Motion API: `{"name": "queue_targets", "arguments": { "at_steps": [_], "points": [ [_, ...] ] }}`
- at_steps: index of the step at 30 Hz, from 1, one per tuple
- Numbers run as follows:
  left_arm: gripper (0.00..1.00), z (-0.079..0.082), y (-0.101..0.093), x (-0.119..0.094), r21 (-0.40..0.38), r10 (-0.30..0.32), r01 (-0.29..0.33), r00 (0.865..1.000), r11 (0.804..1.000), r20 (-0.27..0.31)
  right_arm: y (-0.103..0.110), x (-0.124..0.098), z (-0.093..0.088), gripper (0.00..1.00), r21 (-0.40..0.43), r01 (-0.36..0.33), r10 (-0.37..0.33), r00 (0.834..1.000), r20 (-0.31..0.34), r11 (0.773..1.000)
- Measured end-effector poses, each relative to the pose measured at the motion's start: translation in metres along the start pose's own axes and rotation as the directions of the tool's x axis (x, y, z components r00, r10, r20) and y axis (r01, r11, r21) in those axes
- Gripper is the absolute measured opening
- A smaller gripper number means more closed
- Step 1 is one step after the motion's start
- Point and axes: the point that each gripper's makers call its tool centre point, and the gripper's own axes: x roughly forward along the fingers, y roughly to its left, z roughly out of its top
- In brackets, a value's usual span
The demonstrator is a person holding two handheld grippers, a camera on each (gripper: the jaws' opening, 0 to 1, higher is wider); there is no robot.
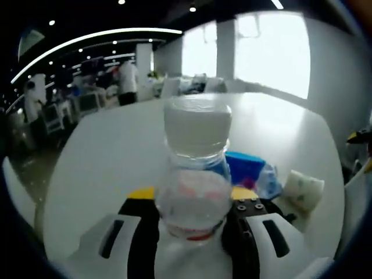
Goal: Arrange the tabletop items into an orderly group along one side of the table until the central work area is clear of visible clutter.
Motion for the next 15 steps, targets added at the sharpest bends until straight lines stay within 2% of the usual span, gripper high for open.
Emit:
{"name": "queue_targets", "arguments": {
  "at_steps": [15],
  "points": [
    [0.38, 0.0041, 0.0053, 0.0015, -0.018, 0.099, -0.099, 0.995, 0.995, 0.008, -0.0014, 0.0, 0.0008, 0.85, -0.001, 0.007, -0.007, 1.0, 0.005, 1.0]
  ]
}}
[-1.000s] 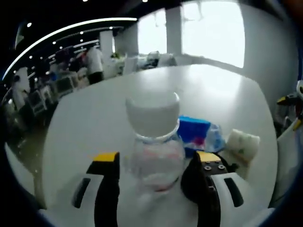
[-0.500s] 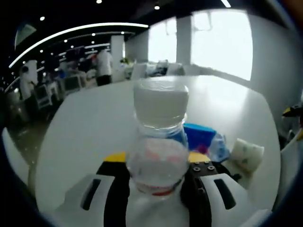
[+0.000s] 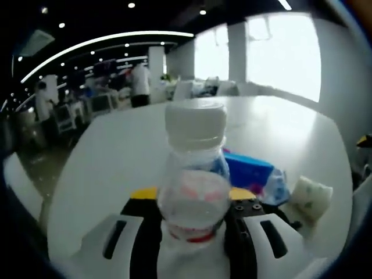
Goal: Arrange the tabletop items into an orderly group along one side of the table until the central work area is clear of visible clutter.
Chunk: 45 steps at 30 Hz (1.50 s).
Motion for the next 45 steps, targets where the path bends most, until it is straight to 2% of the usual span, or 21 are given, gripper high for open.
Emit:
{"name": "queue_targets", "arguments": {
  "at_steps": [10, 16, 21, 23, 31, 38, 39, 40, 41, 45],
  "points": [
    [0.38, 0.009, 0.016, 0.005, -0.041, 0.038, -0.037, 0.999, 0.998, 0.016, 0.001, 0.0, 0.001, 0.85, -0.001, 0.0, 0.0, 1.0, 0.001, 1.0],
    [0.38, 0.021, 0.029, 0.011, -0.056, 0.109, -0.107, 0.994, 0.993, 0.027, -0.001, 0.0, 0.002, 0.85, 0.004, 0.005, -0.005, 1.0, 0.002, 1.0],
    [0.38, 0.023, 0.04, 0.013, -0.056, 0.176, -0.174, 0.984, 0.983, 0.025, -0.002, -0.001, 0.002, 0.85, 0.004, 0.004, -0.004, 1.0, -0.001, 1.0],
    [0.38, 0.022, 0.045, 0.012, -0.08, 0.209, -0.207, 0.978, 0.975, 0.016, -0.002, -0.001, 0.002, 0.84, 0.004, 0.005, -0.005, 1.0, -0.002, 1.0],
    [0.38, 0.02, 0.055, 0.009, -0.115, 0.292, -0.288, 0.956, 0.951, 0.025, -0.002, -0.002, 0.002, 0.84, 0.002, 0.003, -0.003, 1.0, -0.007, 1.0],
    [0.39, 0.007, 0.055, 0.007, -0.132, 0.317, -0.312, 0.948, 0.941, 0.018, -0.002, -0.002, 0.001, 0.84, 0.003, 0.007, -0.006, 1.0, -0.008, 1.0],
    [0.39, 0.003, 0.055, 0.004, -0.141, 0.325, -0.32, 0.946, 0.937, 0.008, -0.002, -0.002, 0.001, 0.84, 0.003, 0.006, -0.006, 1.0, -0.008, 1.0],
    [0.39, 0.009, 0.058, 0.004, -0.149, 0.341, -0.33, 0.939, 0.932, 0.051, -0.002, -0.002, 0.001, 0.84, 0.003, 0.006, -0.006, 1.0, -0.008, 1.0],
    [0.39, 0.005, 0.059, 0.003, -0.172, 0.354, -0.344, 0.935, 0.923, 0.027, -0.002, -0.002, 0.001, 0.84, 0.003, 0.006, -0.006, 1.0, -0.008, 1.0],
    [0.39, 0.004, 0.061, 0.0, -0.186, 0.391, -0.38, 0.92, 0.906, 0.024, -0.001, -0.002, 0.0, 0.84, 0.001, 0.002, -0.002, 1.0, -0.01, 1.0]
  ]
}}
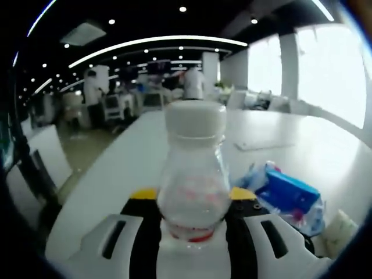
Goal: Arrange the tabletop items into an orderly group along one side of the table until the central work area is clear of visible clutter.
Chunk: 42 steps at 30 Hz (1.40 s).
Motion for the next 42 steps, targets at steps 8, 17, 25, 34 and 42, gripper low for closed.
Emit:
{"name": "queue_targets", "arguments": {
  "at_steps": [8, 17, 25, 34, 42],
  "points": [
    [0.4, -0.001, 0.003, -0.001, -0.023, 0.053, -0.053, 0.999, 0.998, -0.003, -0.001, 0.001, 0.001, 0.84, -0.002, 0.002, -0.002, 1.0, 0.0, 1.0],
    [0.41, -0.003, 0.008, -0.008, -0.013, 0.086, -0.086, 0.996, 0.996, -0.011, -0.001, 0.001, 0.001, 0.84, -0.004, 0.003, -0.003, 1.0, 0.002, 1.0],
    [0.42, -0.004, 0.008, -0.013, 0.038, 0.061, -0.061, 0.998, 0.997, -0.014, -0.002, 0.001, 0.002, 0.84, -0.005, 0.01, -0.01, 1.0, 0.007, 1.0],
    [0.47, 0.002, 0.005, -0.031, 0.089, 0.006, -0.006, 1.0, 0.996, 0.009, -0.001, 0.0, 0.004, 0.86, 0.001, 0.007, -0.007, 1.0, 0.019, 1.0],
    [0.57, 0.0, 0.01, -0.051, 0.095, -0.021, 0.022, 1.0, 0.995, -0.005, 0.001, 0.0, 0.005, 0.87, 0.006, 0.003, -0.003, 1.0, 0.031, 1.0]
  ]
}}
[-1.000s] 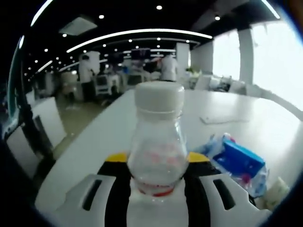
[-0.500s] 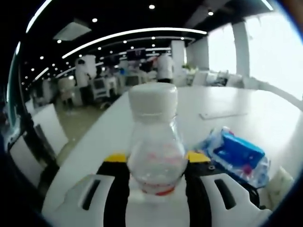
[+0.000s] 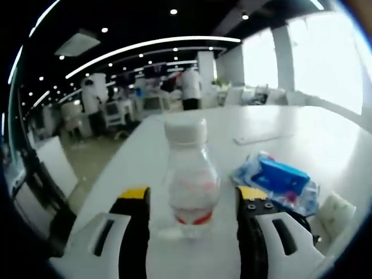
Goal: Arrange the tabletop items into an orderly group along one side of the table until the central work area is clear of visible clutter.
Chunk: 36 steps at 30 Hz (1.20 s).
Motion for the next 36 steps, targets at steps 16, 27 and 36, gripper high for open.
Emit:
{"name": "queue_targets", "arguments": {
  "at_steps": [16, 27, 36],
  "points": [
    [0.75, 0.002, -0.03, -0.048, 0.079, -0.159, 0.16, 0.987, 0.984, -0.019, 0.001, -0.001, 0.002, 0.89, 0.009, -0.002, 0.002, 1.0, 0.016, 1.0],
    [0.89, 0.003, -0.044, -0.076, 0.106, -0.223, 0.225, 0.974, 0.969, -0.034, 0.0, -0.001, 0.002, 0.9, 0.013, 0.004, -0.005, 1.0, 0.02, 1.0],
    [0.96, 0.001, -0.06, -0.103, 0.127, -0.293, 0.297, 0.955, 0.946, -0.052, 0.001, 0.0, 0.003, 0.91, 0.014, 0.003, -0.003, 1.0, 0.024, 1.0]
  ]
}}
